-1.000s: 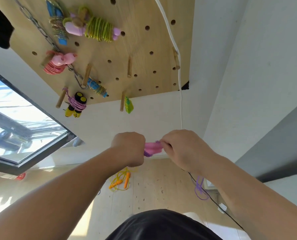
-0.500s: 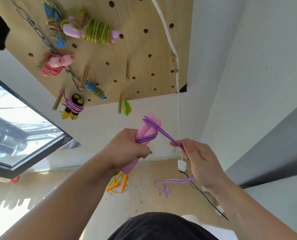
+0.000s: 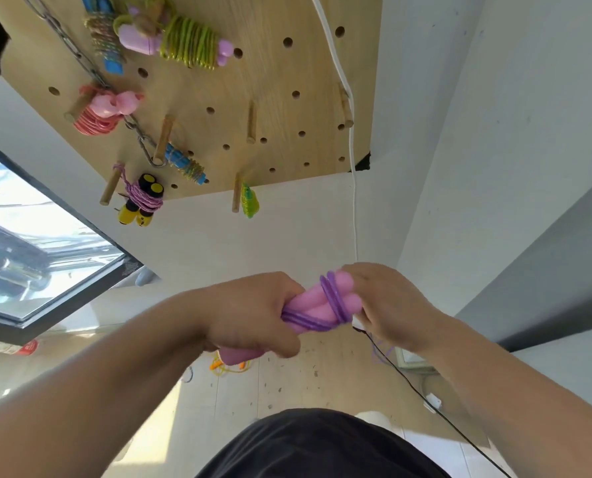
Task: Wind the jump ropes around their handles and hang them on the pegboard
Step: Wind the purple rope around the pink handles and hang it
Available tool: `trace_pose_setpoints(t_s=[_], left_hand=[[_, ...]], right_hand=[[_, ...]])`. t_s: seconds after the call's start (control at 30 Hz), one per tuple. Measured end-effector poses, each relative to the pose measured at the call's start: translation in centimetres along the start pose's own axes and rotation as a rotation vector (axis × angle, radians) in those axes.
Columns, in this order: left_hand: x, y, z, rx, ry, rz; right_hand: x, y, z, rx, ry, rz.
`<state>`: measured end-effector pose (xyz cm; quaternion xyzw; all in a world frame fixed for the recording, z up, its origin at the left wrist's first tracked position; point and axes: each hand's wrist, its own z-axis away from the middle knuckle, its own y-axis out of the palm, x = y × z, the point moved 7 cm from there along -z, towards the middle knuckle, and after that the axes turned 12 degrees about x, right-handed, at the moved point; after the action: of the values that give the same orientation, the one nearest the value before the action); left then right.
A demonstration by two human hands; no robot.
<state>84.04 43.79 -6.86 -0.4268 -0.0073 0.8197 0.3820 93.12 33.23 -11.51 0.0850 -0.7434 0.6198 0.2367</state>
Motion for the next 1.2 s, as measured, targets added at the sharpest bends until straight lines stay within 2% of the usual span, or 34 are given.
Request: trace_pose_setpoints(t_s=[0.1, 0.23, 0.33, 0.43, 0.5, 0.63, 0.73, 0.83, 0.93, 1.07, 1.2], left_hand=[[0.5, 1.1, -0.4, 0.120, -0.145, -0.385], [1.6, 1.3, -1.7, 0.102, -0.361, -0.813], [2.9, 0.4, -2.9, 0.057, -0.496, -0.953], [4.4, -1.0, -3.5, -0.051, -0.592, -0.953], [5.2, -2.2, -3.6, -0.160, -0.614, -0.874], [6.0, -4.9, -3.2, -0.381, -0.545, -0.596], [6.1, -5.9, -2.6, -0.474, -0.455, -0.407], [5.9, -5.7, -2.3, -0.525, -0.375, -0.253], [5.9, -5.0, -2.2, -0.546, -0.291, -0.034], [4.7, -3.7, -2.1, -0.524, -0.144, 0.293], [3.3, -3.1, -1.7, -0.462, -0.028, 0.557]], right_hand=[[0.3, -0.1, -1.5, 0.205, -0.090, 0.111], [1.4, -0.2, -3.8, 0.343, -0.133, 0.253], [2.7, -0.2, -5.0, 0.355, -0.093, 0.336], [3.7, 0.2, -5.2, 0.410, 0.056, 0.200], [4.4, 0.3, -4.9, 0.380, 0.092, 0.168], [4.3, -0.6, -3.9, 0.156, 0.150, 0.085], [3.6, -1.2, -2.6, -0.037, 0.153, 0.035], [3.0, -1.6, -1.2, -0.166, 0.206, 0.082], [2.6, -2.2, -0.5, -0.211, 0.292, 0.091], [2.2, -2.5, -0.2, -0.275, 0.327, -0.014], [1.4, -1.5, -0.6, -0.158, 0.374, -0.061]])
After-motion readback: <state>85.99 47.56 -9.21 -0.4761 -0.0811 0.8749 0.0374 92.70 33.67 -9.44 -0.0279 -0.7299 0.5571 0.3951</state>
